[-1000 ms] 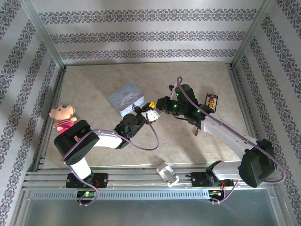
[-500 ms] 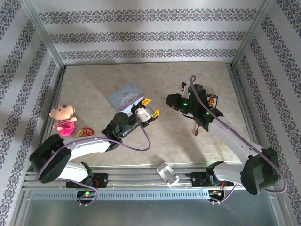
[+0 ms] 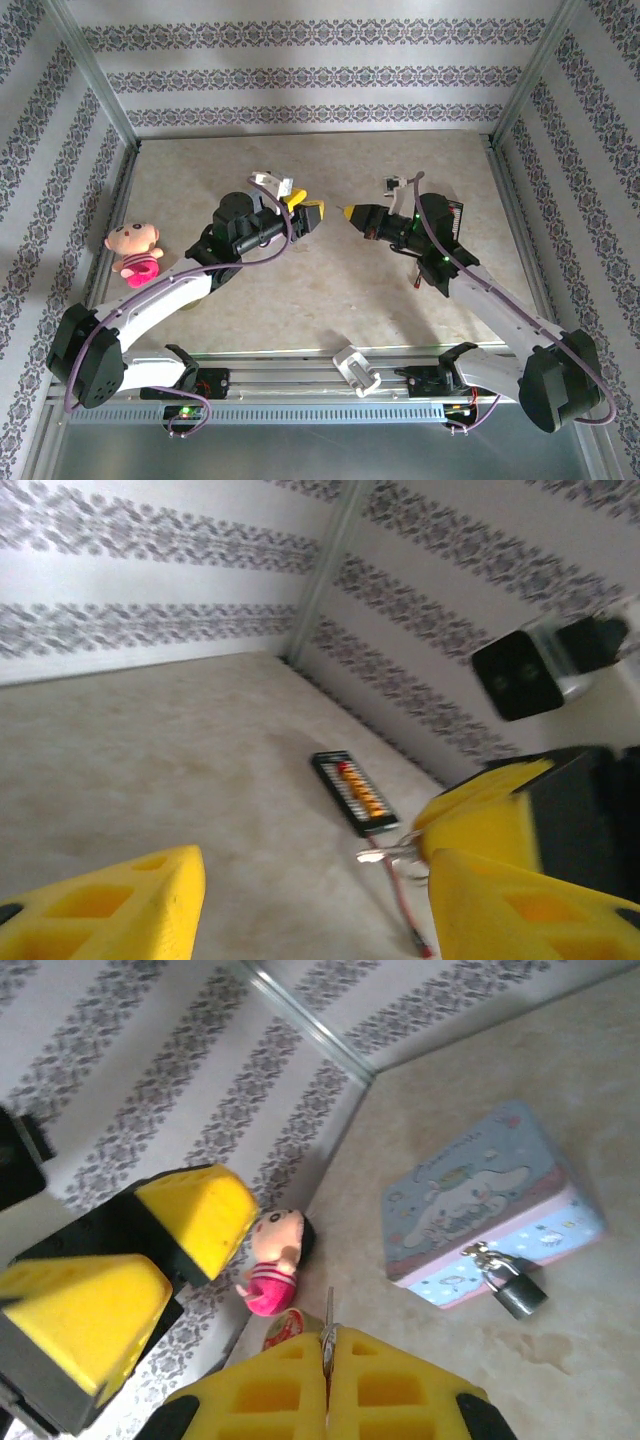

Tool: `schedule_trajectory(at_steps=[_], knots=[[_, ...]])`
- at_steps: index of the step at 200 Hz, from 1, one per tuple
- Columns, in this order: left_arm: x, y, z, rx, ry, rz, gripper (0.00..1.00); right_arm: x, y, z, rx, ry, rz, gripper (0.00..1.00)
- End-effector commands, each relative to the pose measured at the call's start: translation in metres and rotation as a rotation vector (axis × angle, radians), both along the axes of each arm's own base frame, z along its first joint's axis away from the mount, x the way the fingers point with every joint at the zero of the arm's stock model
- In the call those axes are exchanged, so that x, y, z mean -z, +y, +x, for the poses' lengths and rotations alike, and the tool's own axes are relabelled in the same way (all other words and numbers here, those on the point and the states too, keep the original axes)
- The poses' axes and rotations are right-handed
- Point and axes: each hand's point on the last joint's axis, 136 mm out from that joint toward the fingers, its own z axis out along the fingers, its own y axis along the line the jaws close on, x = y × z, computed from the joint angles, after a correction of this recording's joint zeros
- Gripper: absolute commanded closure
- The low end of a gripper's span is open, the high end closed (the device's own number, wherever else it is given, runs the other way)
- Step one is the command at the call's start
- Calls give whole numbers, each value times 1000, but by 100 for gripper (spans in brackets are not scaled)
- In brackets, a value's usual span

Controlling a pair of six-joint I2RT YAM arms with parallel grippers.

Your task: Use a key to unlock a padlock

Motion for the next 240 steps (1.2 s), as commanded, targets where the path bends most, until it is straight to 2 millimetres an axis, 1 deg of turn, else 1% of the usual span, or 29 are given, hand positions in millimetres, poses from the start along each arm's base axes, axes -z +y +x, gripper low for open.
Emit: schedule_trajectory(at_steps=[1,19,34,58,61,65,75,88,119,147,177,194,207,229,240], knots=[[-18,-5,-11,98,106,-151,39,-37,8,-21,-108,-233,75,100],[-26,-6,-9,146,140,-234,40,-45,9,-29,-141,-292,110,100],[-32,-8,-7,209,184,-312,42,-48,10,-33,-156,-314,119,100],[-41,-16,-10,333,222,-415,49,-48,13,-35,-174,-320,121,100],[-42,-17,-10,343,224,-423,50,-52,14,-36,-175,-339,128,100],[-42,-18,-10,353,229,-431,51,-52,14,-36,-176,-341,130,100],[-39,-20,-9,374,243,-438,54,-52,15,-36,-176,-344,132,100],[-36,-22,-9,390,257,-431,56,-54,15,-36,-172,-348,135,100],[-38,-22,-14,411,241,-426,57,-56,13,-32,-154,-354,134,100],[-36,-23,-15,416,250,-417,58,-56,13,-29,-145,-354,136,100],[-40,-23,-16,430,243,-439,65,-55,15,-26,-142,-348,140,100],[-42,-20,-14,409,233,-445,69,-54,14,-24,-138,-344,141,100],[-42,-13,-11,370,219,-449,70,-54,14,-24,-136,-343,143,100],[-40,8,-2,277,204,-437,70,-54,13,-26,-133,-344,145,100],[-41,16,-2,251,196,-427,68,-55,13,-26,-131,-345,145,100]])
